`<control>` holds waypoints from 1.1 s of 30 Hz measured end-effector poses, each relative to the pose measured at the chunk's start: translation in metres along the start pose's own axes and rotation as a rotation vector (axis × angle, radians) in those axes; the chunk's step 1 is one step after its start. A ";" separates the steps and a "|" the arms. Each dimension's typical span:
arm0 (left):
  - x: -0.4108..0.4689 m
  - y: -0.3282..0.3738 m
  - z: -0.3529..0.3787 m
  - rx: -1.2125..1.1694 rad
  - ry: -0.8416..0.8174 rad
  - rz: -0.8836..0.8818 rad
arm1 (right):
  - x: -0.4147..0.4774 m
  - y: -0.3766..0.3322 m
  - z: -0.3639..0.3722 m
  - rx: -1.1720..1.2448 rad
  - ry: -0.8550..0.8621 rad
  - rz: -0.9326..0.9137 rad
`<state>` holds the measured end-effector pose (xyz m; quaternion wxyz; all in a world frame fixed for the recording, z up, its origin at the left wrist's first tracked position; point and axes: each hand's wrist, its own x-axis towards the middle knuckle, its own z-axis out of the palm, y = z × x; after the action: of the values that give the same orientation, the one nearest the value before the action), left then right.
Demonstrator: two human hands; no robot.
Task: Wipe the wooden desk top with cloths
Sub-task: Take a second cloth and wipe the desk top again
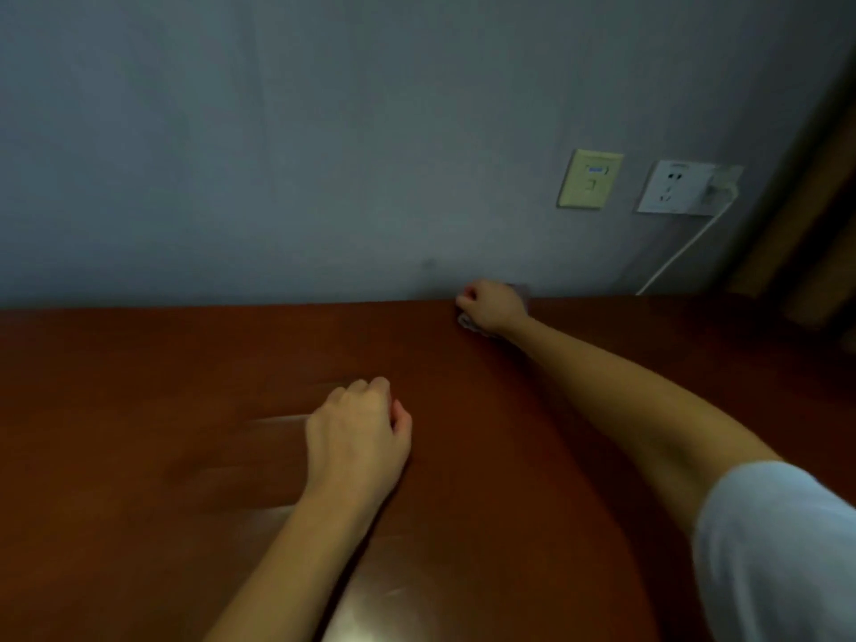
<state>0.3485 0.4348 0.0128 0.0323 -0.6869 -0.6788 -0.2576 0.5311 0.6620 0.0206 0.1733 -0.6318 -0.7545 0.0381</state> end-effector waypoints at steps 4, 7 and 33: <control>0.001 -0.001 0.003 -0.006 0.016 0.002 | -0.046 -0.049 0.002 -0.004 -0.043 -0.260; 0.000 -0.001 0.003 -0.003 0.035 0.006 | -0.117 -0.060 -0.015 0.061 -0.089 -0.433; -0.068 0.013 -0.018 -0.124 0.007 0.110 | -0.306 -0.025 -0.065 0.043 -0.183 -0.411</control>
<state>0.3594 0.3642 0.0050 0.0062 -0.7228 -0.6228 -0.2995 0.5713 0.3510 0.0235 0.1216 -0.4549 -0.8790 0.0751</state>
